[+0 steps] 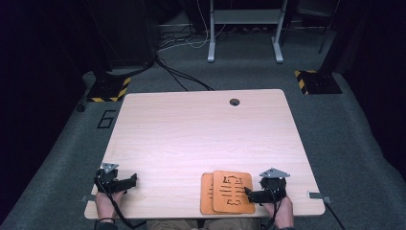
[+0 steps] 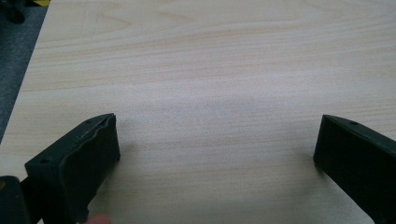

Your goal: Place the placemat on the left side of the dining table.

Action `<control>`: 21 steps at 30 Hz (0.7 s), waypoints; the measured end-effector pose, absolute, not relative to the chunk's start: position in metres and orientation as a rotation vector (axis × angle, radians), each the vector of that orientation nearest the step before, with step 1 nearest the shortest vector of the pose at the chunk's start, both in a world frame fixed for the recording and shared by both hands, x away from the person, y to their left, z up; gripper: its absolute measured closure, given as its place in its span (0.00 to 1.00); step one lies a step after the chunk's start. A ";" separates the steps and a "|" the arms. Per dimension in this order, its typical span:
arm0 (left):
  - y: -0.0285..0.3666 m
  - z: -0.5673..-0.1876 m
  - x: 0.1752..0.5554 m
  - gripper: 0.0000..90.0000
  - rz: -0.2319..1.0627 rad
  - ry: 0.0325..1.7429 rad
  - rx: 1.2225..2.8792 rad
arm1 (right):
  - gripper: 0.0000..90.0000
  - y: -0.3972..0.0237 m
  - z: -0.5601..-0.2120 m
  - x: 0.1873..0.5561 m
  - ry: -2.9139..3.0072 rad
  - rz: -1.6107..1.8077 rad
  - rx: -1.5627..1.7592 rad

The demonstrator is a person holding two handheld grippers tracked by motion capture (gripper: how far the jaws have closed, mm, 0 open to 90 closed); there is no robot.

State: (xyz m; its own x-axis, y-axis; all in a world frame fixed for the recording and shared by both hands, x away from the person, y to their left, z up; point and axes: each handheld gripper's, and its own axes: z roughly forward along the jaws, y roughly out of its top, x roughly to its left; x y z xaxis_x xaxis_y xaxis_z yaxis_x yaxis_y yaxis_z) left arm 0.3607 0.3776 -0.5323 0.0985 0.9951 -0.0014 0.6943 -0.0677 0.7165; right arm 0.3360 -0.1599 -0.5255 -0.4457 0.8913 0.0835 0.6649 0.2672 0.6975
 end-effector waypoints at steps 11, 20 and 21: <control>0.374 -0.530 0.361 0.00 0.666 1.670 1.832 | 0.00 -0.161 -0.525 0.336 2.220 0.975 1.423; 0.348 -0.506 0.356 0.00 0.613 1.580 1.880 | 0.00 -0.161 -0.526 0.337 2.215 0.974 1.423; 0.348 -0.506 0.356 0.00 0.613 1.580 1.880 | 0.00 -0.161 -0.526 0.337 2.215 0.974 1.423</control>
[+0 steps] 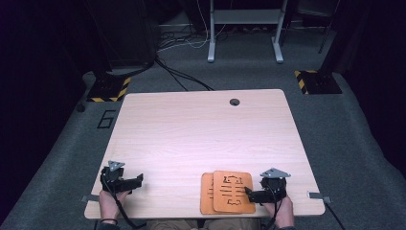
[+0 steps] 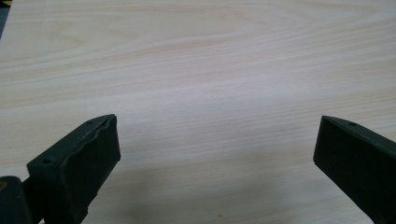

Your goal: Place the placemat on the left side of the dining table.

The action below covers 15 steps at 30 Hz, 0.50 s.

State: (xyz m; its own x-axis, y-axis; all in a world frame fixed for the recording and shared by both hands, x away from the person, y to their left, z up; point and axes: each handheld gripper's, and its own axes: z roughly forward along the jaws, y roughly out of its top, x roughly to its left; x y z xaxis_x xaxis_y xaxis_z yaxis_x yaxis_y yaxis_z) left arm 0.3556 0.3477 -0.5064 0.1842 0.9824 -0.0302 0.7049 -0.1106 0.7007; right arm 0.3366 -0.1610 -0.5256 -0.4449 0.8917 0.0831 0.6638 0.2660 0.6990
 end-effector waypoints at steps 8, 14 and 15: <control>0.322 -0.492 0.355 0.00 0.569 1.492 1.943 | 0.00 -0.161 -0.526 0.337 2.209 0.978 1.429; 0.296 -0.484 0.354 0.00 0.505 1.396 2.010 | 0.00 -0.161 -0.526 0.337 2.207 0.977 1.430; 0.292 -0.484 0.354 0.00 0.494 1.382 2.019 | 0.00 -0.161 -0.526 0.337 2.207 0.978 1.431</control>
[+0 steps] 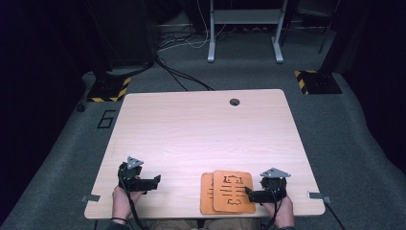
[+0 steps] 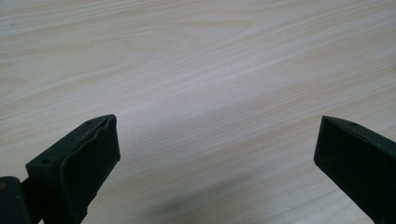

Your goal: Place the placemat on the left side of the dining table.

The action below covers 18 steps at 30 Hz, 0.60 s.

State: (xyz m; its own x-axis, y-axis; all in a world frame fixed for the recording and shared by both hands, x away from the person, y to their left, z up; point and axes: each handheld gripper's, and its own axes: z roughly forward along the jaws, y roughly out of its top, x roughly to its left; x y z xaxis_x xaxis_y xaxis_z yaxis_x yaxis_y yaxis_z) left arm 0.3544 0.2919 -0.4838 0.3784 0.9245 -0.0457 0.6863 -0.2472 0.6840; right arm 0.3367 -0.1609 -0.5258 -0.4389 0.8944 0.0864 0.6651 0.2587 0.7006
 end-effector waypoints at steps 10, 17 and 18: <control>0.256 -0.481 0.356 0.00 0.437 1.294 2.081 | 0.00 -0.161 -0.526 0.337 2.203 0.978 1.433; 0.236 -0.478 0.360 0.00 0.396 1.233 2.103 | 0.00 -0.161 -0.526 0.337 2.201 0.978 1.428; 0.233 -0.477 0.360 0.00 0.387 1.227 2.100 | 0.00 -0.161 -0.526 0.337 2.201 0.978 1.427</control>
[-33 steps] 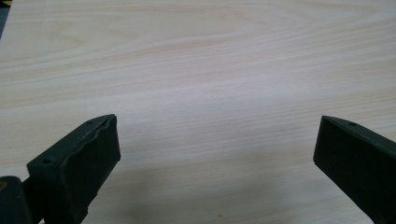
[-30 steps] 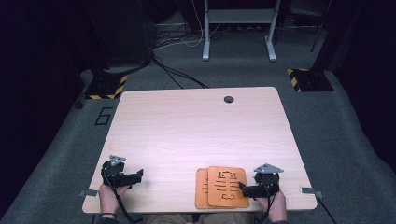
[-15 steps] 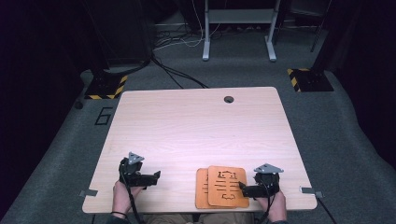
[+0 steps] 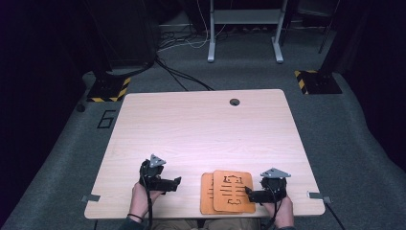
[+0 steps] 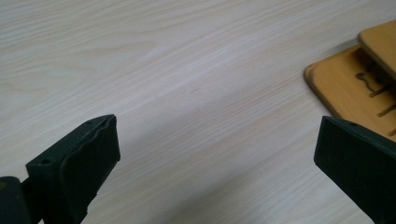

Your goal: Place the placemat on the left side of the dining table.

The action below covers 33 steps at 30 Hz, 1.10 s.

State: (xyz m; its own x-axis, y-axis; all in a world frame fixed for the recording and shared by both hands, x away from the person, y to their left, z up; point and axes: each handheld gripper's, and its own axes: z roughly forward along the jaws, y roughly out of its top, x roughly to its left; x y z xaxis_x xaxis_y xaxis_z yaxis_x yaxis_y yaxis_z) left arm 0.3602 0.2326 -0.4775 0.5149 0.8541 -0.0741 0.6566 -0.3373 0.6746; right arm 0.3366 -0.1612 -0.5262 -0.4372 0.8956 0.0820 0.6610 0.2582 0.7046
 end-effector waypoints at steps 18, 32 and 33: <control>0.180 -0.476 0.360 0.01 0.289 1.102 2.151 | 0.00 -0.161 -0.526 0.337 2.198 0.981 1.423; 0.146 -0.482 0.362 0.01 0.213 1.037 2.195 | 0.00 -0.161 -0.526 0.337 2.198 0.981 1.426; 0.143 -0.483 0.362 0.01 0.208 1.031 2.195 | 0.00 -0.161 -0.526 0.337 2.198 0.981 1.426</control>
